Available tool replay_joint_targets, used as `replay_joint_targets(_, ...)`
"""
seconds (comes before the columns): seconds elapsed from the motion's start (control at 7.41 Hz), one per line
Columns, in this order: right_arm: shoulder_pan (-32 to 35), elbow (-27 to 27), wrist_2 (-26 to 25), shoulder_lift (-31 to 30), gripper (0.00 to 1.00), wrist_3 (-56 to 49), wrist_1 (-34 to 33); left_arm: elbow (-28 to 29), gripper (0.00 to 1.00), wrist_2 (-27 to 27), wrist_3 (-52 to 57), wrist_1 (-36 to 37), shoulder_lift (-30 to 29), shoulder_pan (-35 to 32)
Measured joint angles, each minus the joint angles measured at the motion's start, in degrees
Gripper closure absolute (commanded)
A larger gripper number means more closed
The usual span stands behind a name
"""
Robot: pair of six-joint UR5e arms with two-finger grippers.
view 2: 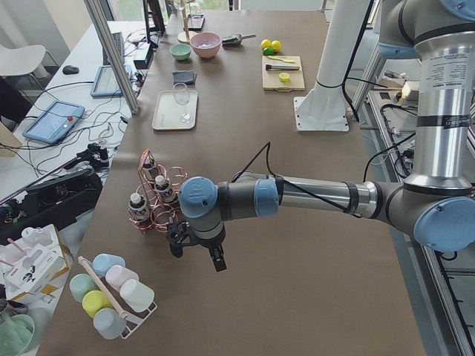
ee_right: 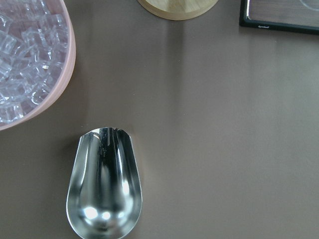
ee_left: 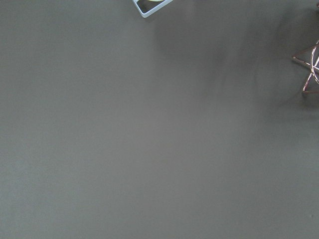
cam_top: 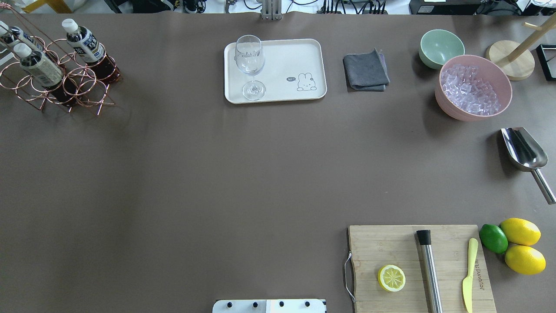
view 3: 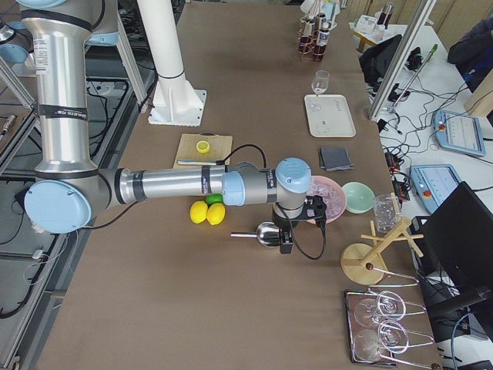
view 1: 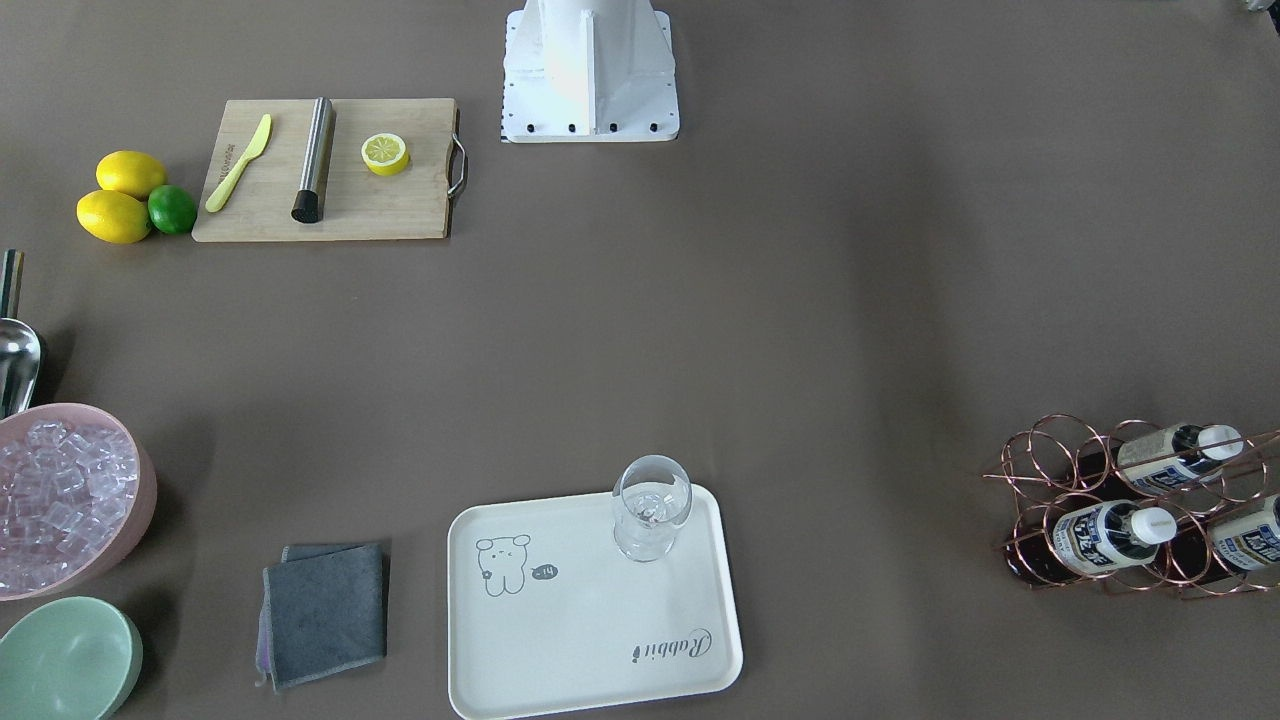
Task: Take tea from basket to plate
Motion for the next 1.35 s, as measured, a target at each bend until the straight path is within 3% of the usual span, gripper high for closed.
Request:
replay_joint_targets(0.54,0.0,-0.3,-0.1,-0.1,0.00,0.0,0.0,-0.2,0.02,1.8,9.4,-0.1,0.0,-0.1)
replay_joint_targets(1.35,0.0,-0.2,0.1,0.1,0.00,-0.3,0.0,-0.1,0.02,1.8,9.4,0.1,-0.4,-0.2)
